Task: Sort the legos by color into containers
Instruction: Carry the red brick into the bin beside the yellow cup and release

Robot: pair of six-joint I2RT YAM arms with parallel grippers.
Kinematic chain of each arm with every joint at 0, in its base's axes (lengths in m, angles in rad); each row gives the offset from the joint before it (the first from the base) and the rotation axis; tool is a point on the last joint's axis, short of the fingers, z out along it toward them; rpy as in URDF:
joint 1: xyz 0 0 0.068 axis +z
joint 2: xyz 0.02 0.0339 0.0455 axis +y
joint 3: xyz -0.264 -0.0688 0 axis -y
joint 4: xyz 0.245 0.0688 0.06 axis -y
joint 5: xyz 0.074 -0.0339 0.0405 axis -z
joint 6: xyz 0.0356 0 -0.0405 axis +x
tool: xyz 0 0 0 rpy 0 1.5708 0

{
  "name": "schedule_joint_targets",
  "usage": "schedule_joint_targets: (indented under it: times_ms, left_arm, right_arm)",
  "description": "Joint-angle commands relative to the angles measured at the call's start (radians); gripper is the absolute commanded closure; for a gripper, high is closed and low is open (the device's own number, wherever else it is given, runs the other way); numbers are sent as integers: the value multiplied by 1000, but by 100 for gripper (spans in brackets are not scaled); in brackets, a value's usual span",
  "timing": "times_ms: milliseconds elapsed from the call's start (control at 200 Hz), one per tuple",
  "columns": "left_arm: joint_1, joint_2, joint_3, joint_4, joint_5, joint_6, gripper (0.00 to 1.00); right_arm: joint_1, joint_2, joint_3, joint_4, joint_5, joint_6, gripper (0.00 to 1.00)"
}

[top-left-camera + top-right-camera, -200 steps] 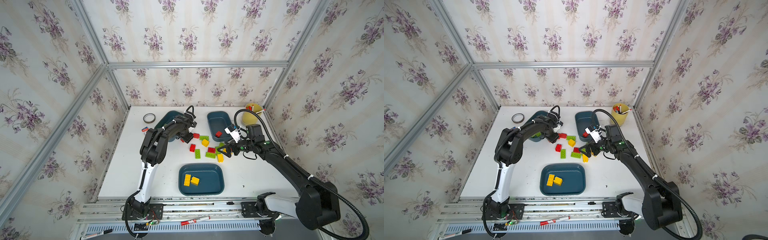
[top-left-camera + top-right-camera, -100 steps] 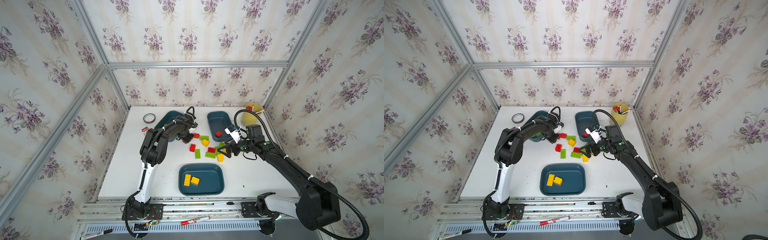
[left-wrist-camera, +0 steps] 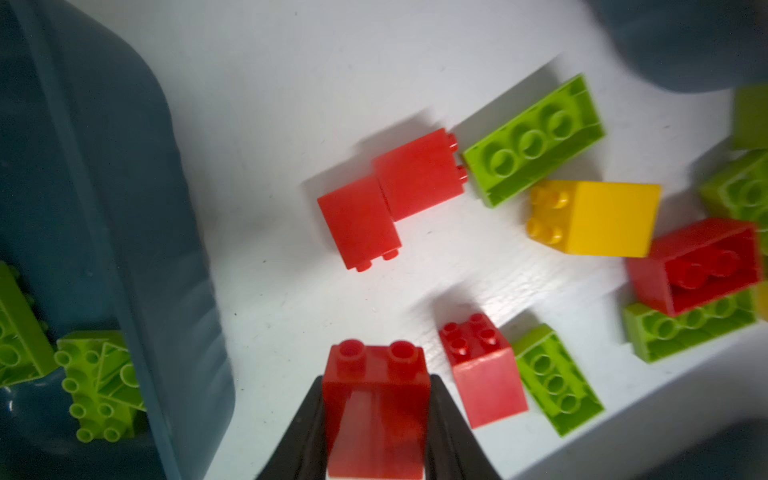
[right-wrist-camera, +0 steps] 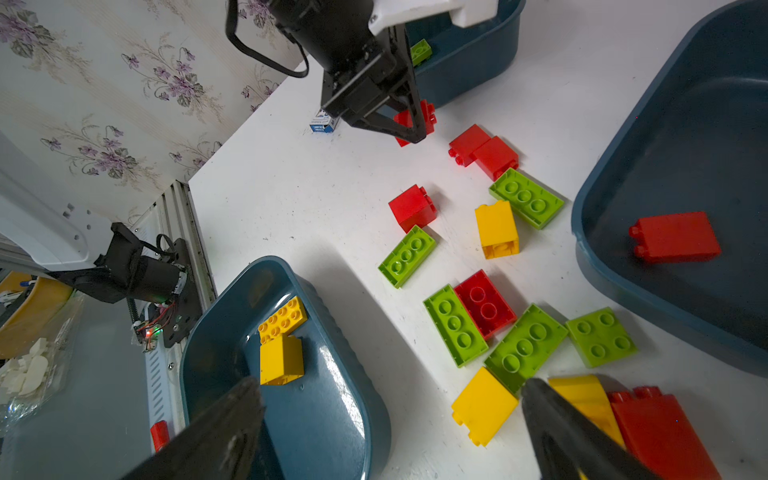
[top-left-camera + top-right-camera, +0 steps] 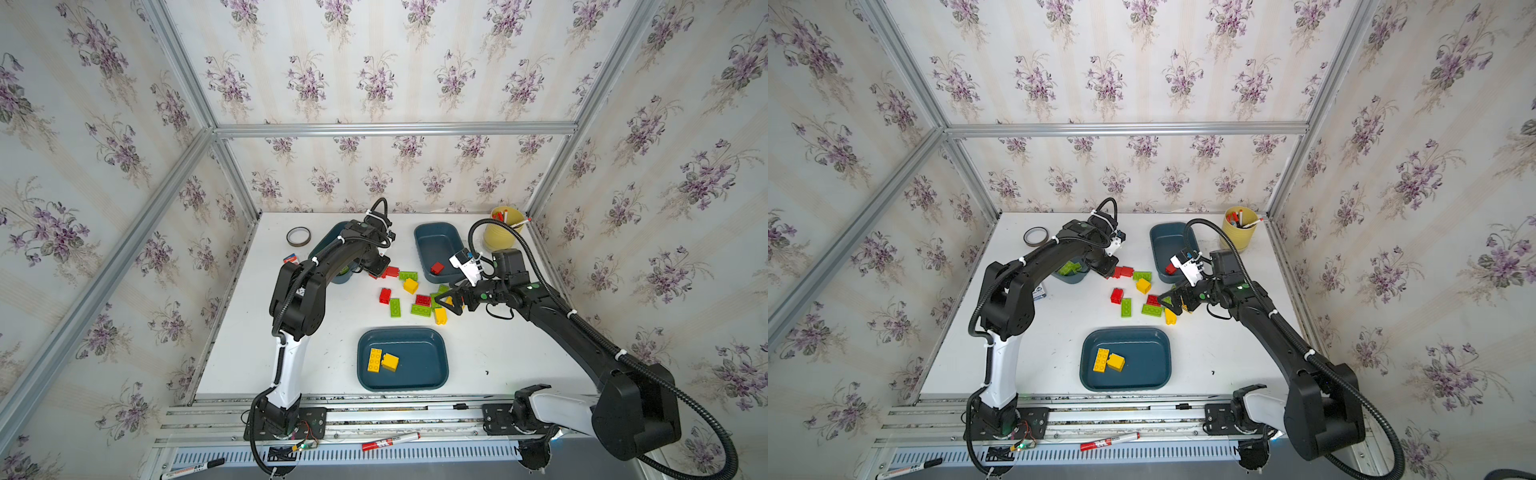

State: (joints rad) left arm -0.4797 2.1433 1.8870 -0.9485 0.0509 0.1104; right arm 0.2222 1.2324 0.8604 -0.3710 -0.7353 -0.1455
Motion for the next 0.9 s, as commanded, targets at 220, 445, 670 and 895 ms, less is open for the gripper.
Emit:
schedule_joint_targets:
  times_ms: [220, 445, 670, 895]
  left_arm:
    - [-75, 121, 309, -12, 195, -251, 70]
    - [-102, 217, 405, 146, 304, -413, 71]
    - [-121, 281, 419, 298, 347, -512, 71]
    - [-131, 334, 423, 401, 334, -558, 70]
  right_arm:
    - [-22, -10, -1, 71, 59, 9, 0]
    - [-30, -40, -26, 78, 98, 10, 0]
    - [-39, -67, -46, 69, 113, 7, 0]
    - [-43, -64, -43, 72, 108, 4, 0]
